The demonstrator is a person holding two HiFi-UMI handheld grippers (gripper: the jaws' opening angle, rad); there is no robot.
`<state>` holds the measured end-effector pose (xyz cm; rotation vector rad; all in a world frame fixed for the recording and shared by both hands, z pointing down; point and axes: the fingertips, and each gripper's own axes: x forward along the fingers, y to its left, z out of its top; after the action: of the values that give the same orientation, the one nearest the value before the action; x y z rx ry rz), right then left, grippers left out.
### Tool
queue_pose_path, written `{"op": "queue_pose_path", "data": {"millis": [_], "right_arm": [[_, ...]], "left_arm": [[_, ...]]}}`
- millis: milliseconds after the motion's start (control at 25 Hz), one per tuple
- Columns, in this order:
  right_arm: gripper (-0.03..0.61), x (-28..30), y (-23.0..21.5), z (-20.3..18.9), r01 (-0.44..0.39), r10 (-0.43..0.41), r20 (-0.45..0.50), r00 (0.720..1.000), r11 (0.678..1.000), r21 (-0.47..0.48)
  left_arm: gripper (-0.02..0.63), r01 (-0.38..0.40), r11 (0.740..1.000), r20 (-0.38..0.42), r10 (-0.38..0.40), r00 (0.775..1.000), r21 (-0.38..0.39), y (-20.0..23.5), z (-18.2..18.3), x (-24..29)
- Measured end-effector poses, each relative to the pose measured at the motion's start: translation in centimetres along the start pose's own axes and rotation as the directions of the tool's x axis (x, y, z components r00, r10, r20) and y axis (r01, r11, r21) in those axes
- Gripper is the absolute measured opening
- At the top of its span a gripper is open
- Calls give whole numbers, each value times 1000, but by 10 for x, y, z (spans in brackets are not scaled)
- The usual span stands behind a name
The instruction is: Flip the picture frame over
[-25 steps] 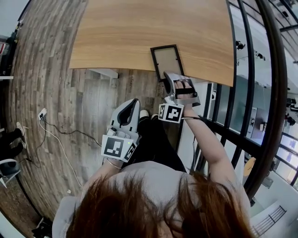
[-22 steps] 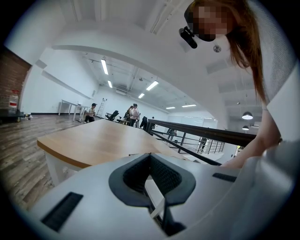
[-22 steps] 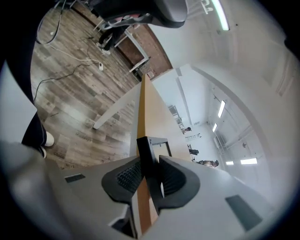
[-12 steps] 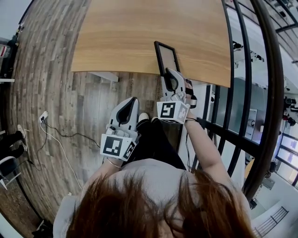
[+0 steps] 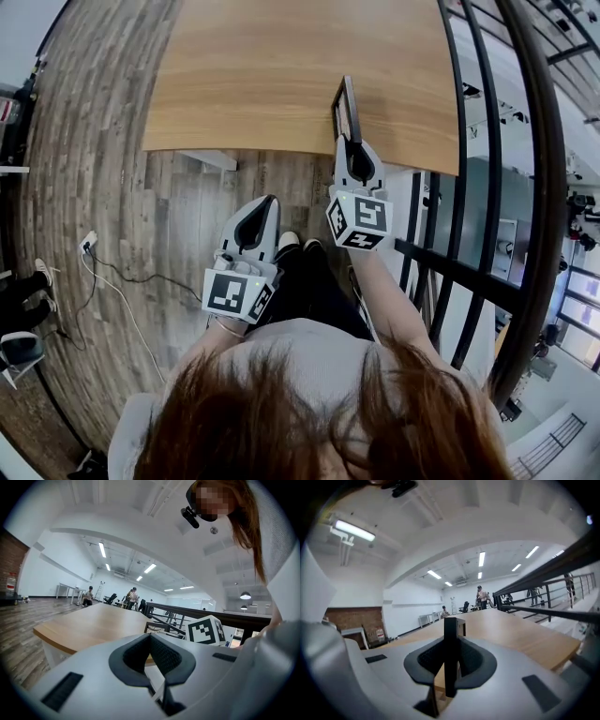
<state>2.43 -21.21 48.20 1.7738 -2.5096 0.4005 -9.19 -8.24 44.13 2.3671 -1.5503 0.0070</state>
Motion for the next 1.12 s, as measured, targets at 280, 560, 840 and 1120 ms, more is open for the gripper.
{"op": "queue_pose_path", "data": {"millis": [280, 560, 840, 1120], "right_arm": [[69, -7, -33, -18, 1, -81, 82, 993, 714, 700], [69, -13, -48, -53, 19, -163, 52, 985, 408, 913], [69, -14, -52, -70, -10, -159, 60, 985, 298, 954], [69, -13, -54, -85, -26, -160, 61, 985, 211, 977]], "left_arm": [[6, 8, 1000, -13, -8, 1000, -5, 1, -3, -1], [6, 31, 1000, -20, -31, 999, -7, -6, -3, -1], [6, 53, 998, -15, -53, 998, -28, -13, 4, -1], [6, 54, 998, -17, -54, 998, -30, -15, 5, -2]]}}
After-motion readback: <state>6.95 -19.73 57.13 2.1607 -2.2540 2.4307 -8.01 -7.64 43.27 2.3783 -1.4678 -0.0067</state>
